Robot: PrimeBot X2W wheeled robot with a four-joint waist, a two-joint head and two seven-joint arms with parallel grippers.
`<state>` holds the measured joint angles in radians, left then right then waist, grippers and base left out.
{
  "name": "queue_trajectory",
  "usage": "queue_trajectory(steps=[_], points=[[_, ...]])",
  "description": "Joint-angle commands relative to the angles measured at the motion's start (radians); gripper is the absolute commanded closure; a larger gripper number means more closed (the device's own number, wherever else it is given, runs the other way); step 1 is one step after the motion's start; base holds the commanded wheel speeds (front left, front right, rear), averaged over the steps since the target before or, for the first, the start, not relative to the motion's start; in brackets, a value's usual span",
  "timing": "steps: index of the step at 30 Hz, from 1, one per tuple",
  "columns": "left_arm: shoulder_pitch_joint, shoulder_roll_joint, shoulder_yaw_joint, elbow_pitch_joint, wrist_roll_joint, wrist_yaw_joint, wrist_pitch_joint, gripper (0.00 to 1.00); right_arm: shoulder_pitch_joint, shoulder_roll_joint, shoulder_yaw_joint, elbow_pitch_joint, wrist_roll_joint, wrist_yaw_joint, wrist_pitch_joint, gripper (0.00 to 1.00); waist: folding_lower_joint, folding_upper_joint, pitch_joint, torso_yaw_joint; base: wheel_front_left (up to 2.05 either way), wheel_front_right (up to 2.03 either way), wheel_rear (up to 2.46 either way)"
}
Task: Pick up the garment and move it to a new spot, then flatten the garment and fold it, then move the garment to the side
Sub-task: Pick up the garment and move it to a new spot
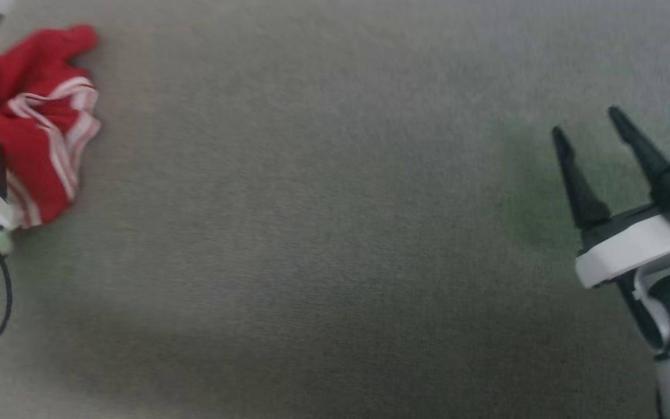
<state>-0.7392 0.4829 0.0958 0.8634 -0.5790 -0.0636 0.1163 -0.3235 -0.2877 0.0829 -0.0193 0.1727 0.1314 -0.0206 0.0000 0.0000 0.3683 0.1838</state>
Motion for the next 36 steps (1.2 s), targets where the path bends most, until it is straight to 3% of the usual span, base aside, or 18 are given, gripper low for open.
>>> queue_trajectory(steps=[1,8,13,16,17,18,28,36], points=[[-0.071,0.011,-0.004,0.065,-0.016,0.003,0.055,0.00,-0.021,-0.018,-0.010,-0.031,-0.008,-0.001,0.015,0.00,0.0000,0.0000,0.113,-0.057,0.00,0.00,0.00],[-0.203,-0.002,-0.039,0.225,-0.007,0.027,0.188,0.00,-0.024,-0.050,-0.045,-0.108,-0.007,-0.001,0.050,0.00,0.0000,0.0000,0.186,-0.049,0.00,0.00,0.00],[-0.236,-0.063,-0.070,0.342,-0.007,0.037,0.282,0.00,-0.023,-0.062,-0.059,-0.148,-0.012,-0.001,0.077,0.00,0.0000,0.0000,0.213,-0.040,0.00,0.00,0.00],[-0.246,-0.092,-0.076,0.373,-0.013,0.025,0.274,0.00,-0.023,-0.065,-0.061,-0.159,-0.014,-0.001,0.085,0.00,0.0000,0.0000,0.216,-0.035,0.00,0.00,0.00],[-0.250,-0.097,-0.075,0.379,-0.016,0.021,0.269,0.53,-0.023,-0.066,-0.062,-0.159,-0.015,-0.001,0.087,0.00,0.0000,0.0000,0.214,-0.032,0.00,0.00,0.00],[-0.253,-0.096,-0.073,0.380,-0.019,0.014,0.249,1.00,-0.023,-0.066,-0.063,-0.158,-0.015,-0.001,0.087,0.00,0.0000,0.0000,0.210,-0.030,0.00,0.00,0.00],[-0.329,0.040,-0.104,0.299,0.024,-0.039,0.053,1.00,0.006,-0.040,-0.070,-0.110,-0.004,-0.001,0.052,0.00,0.0000,0.0000,0.083,-0.002,0.00,0.00,0.00],[-0.362,0.098,-0.181,0.141,0.072,-0.063,-0.012,1.00,0.042,0.002,-0.093,-0.058,0.006,-0.001,0.012,0.00,0.0000,0.0000,-0.054,0.024,0.00,0.00,0.00]])
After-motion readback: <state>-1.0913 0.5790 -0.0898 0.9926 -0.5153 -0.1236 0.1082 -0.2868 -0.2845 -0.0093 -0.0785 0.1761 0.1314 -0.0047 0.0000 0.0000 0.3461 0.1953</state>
